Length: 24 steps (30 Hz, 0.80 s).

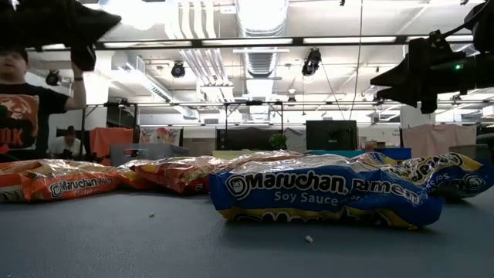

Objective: Sort Maruchan noodles
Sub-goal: Put the red noodle pack into the yellow bin

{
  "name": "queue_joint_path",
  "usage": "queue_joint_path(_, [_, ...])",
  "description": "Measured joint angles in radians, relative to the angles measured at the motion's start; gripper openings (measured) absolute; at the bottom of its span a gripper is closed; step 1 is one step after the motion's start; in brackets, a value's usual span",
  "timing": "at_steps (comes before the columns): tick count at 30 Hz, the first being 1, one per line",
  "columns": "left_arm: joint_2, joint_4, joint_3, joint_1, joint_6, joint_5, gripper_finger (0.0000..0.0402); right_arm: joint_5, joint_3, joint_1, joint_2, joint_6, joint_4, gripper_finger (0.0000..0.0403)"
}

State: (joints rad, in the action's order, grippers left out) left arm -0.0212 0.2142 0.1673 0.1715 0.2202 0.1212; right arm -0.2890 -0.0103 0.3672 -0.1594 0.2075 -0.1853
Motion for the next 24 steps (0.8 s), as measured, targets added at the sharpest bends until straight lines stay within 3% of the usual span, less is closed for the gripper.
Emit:
queue_joint_path(4, [-0.001,0.139,0.000,0.000,-0.114,0.000,0.0000,0.000,0.000,0.000,0.000,0.001,-0.007,0.0240])
queue_joint_path(10, [-0.007,0.217,0.000,0.000,-0.266,0.000,0.0000,0.008,0.000,0.000,0.000,0.101,-0.018,0.0240])
queue_joint_path(13, [-0.013,0.220,0.000,0.000,-0.291,0.000,0.0000,-0.024,0.000,0.000,-0.006,0.106,-0.123,0.0240])
queue_joint_path(16, [-0.029,0.216,0.000,0.000,-0.298,0.000,0.0000,0.037,-0.004,-0.003,-0.024,0.111,-0.241,0.0240])
queue_joint_path(21, [-0.086,0.218,0.000,0.000,-0.298,0.000,0.0000,0.086,-0.084,-0.003,-0.117,0.134,-0.263,0.0240])
queue_joint_path(24, [-0.143,0.300,0.000,0.000,-0.298,0.000,0.0000,0.087,-0.156,-0.003,-0.206,0.115,-0.261,0.0240])
